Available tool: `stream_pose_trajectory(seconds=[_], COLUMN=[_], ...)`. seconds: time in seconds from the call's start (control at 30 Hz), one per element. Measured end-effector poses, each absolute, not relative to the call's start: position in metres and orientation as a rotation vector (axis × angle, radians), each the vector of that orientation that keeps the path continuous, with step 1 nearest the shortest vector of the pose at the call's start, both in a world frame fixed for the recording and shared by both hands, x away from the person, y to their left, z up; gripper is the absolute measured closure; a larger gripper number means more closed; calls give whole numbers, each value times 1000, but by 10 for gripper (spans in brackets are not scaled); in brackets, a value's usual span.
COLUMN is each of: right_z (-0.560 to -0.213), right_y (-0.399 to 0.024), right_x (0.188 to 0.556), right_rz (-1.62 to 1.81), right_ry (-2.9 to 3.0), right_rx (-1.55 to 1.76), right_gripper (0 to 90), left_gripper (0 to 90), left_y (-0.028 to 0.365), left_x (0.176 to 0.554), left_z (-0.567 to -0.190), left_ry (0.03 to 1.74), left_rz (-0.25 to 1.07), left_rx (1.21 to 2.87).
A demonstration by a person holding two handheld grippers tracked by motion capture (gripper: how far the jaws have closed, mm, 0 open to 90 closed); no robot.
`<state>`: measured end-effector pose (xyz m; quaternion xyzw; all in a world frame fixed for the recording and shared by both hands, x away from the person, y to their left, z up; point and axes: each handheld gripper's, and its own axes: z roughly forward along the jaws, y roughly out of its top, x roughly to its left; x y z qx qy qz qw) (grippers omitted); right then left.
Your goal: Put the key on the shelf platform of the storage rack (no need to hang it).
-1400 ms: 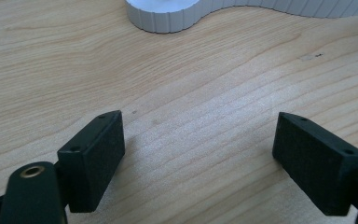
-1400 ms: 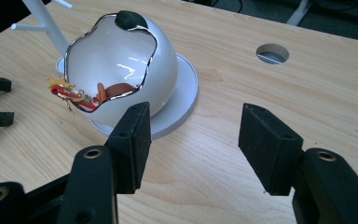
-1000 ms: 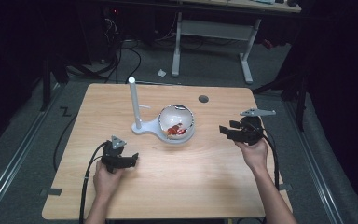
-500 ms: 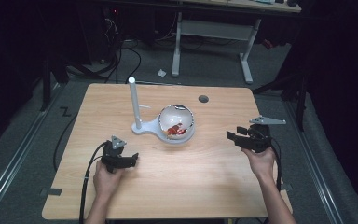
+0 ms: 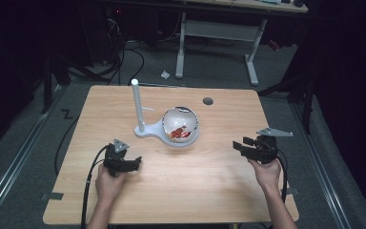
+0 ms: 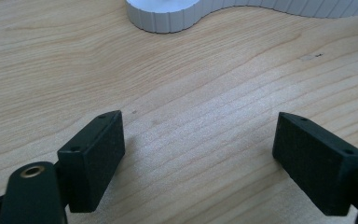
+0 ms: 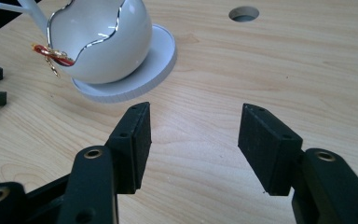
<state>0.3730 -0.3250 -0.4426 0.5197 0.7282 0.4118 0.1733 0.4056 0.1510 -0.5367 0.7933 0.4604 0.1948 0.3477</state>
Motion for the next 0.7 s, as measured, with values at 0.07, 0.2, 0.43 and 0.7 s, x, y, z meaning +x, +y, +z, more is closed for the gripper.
stream_pose_trajectory(seconds=[0.07, 0.2, 0.43, 0.7], right_z=[-446, -452, -461, -472], right_y=[-325, -325, -324, -322], right_x=[373, 371, 371, 370], right_rz=[1175, 1179, 1170, 1165], right_ry=[2064, 2062, 2062, 2065], right_rx=[1478, 1490, 1497, 1515], right_gripper=[443, 443, 443, 443], left_gripper=[171, 171, 171, 171], left_y=[151, 151, 151, 151], left_x=[406, 406, 406, 406], left_z=[-537, -537, -537, -537], left_ry=[1193, 1193, 1193, 1194], left_rz=[505, 505, 505, 505], left_rx=[2058, 2058, 2058, 2057])
